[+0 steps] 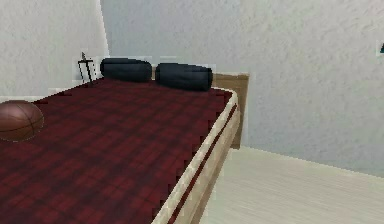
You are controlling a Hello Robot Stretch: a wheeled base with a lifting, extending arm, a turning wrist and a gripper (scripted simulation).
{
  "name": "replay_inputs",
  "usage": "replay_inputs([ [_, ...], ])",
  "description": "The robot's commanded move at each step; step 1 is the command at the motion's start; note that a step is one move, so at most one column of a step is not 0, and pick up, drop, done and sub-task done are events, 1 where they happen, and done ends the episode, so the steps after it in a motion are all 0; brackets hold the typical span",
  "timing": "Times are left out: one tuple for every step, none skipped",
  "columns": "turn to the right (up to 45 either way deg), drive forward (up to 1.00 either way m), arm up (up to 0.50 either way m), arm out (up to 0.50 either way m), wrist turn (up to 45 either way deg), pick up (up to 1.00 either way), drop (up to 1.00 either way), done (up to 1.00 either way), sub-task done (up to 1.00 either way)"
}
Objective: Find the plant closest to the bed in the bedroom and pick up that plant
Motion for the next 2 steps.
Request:
replay_inputs([
  [0.0,0.0,0.0,0.0,45.0,0.0,0.0,0.0,0.0],
  [0.0,0.0,0.0,0.0,45.0,0.0,0.0,0.0,0.0],
])
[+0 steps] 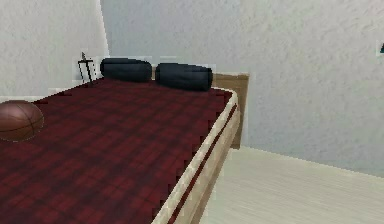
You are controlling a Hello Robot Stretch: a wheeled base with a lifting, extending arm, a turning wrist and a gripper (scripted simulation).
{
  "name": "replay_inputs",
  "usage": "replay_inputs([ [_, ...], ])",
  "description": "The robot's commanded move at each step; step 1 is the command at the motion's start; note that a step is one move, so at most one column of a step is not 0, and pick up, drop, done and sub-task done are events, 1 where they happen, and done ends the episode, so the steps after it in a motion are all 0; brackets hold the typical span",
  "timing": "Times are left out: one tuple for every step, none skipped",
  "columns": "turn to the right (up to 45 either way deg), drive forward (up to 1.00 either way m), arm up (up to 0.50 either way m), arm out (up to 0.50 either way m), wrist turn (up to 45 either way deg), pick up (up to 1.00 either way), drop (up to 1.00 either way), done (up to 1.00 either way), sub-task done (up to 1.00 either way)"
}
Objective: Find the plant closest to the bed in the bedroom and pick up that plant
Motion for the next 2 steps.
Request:
replay_inputs([
  [0.0,0.0,0.0,0.0,45.0,0.0,0.0,0.0,0.0],
  [0.0,0.0,0.0,0.0,33.0,0.0,0.0,0.0,0.0],
])
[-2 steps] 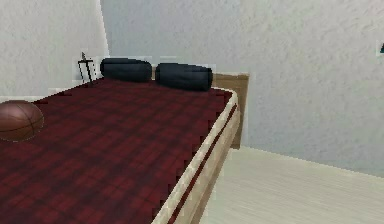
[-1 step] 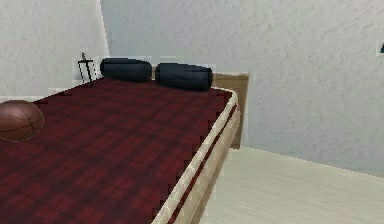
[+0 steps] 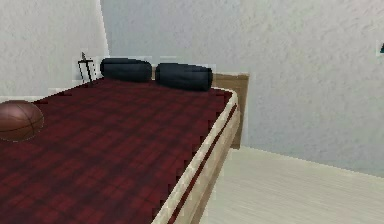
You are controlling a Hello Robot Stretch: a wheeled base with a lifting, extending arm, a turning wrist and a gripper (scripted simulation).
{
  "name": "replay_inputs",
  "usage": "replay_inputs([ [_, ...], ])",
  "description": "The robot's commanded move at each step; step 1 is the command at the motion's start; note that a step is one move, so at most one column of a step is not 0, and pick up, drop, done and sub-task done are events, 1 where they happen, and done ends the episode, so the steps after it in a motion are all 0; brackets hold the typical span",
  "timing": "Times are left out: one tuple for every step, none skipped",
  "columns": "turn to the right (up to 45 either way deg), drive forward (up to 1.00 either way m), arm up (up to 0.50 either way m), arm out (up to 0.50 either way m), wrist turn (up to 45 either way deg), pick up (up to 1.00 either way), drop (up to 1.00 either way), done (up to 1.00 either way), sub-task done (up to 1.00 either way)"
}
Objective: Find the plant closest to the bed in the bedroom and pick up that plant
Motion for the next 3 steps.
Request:
replay_inputs([
  [0.0,0.0,-0.3,0.0,0.0,0.0,0.0,0.0,0.0],
  [0.0,0.0,0.0,0.0,0.0,1.0,0.0,0.0,0.0],
  [0.0,0.0,0.1,0.0,0.0,0.0,0.0,0.0,0.0],
])
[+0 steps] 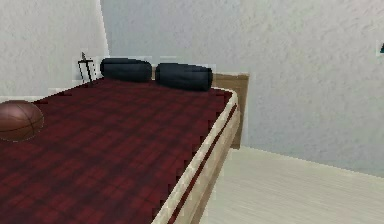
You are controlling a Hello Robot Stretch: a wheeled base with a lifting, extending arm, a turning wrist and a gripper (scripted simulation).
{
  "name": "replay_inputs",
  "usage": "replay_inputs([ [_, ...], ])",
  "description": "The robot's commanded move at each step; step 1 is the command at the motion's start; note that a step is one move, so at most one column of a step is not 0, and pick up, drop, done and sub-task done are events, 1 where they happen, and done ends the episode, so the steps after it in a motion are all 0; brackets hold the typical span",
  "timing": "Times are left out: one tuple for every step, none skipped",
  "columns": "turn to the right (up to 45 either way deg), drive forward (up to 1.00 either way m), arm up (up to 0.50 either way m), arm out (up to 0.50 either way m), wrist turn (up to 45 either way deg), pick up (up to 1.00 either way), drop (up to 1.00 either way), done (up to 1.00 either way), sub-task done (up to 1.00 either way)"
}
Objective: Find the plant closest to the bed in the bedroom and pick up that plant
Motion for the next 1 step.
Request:
replay_inputs([
  [0.0,0.0,0.0,0.0,0.0,0.0,0.0,1.0,0.0],
])
